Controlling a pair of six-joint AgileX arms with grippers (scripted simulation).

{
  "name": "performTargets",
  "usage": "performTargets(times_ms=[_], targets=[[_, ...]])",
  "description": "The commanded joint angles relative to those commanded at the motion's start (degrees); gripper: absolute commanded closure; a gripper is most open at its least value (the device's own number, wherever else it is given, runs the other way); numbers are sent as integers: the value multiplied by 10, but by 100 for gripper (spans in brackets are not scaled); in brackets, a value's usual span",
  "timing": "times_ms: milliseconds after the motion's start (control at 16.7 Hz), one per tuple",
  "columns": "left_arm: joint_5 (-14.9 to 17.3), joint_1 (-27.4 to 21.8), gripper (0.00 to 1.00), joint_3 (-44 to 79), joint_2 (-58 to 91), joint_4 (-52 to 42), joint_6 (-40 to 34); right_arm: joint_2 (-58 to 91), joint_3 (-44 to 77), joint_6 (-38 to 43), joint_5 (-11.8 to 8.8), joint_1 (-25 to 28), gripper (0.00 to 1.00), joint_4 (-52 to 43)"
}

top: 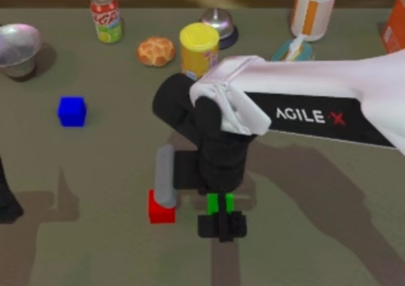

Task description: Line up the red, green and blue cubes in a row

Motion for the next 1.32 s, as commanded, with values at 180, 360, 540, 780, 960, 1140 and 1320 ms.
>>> performTargets(times_ms=[180,360,540,780,960,1140,1320], targets=[[0,0,0,0,0,0,0,0,0,0,0,0,0,0],[0,0,0,0,0,0,0,0,0,0,0,0,0,0],[0,0,0,0,0,0,0,-2,10,-1,0,1,0,-10],[0,0,0,0,0,0,0,-21,66,-2,0,2,0,-92],[0,0,0,0,0,0,0,-36,100,-2,0,3,0,-138],[0,0,0,0,0,0,0,-38,103,-2,0,3,0,-141],[0,-1,0,6,6,-4,0,-41,98,-1,-1,-2,0,-135]])
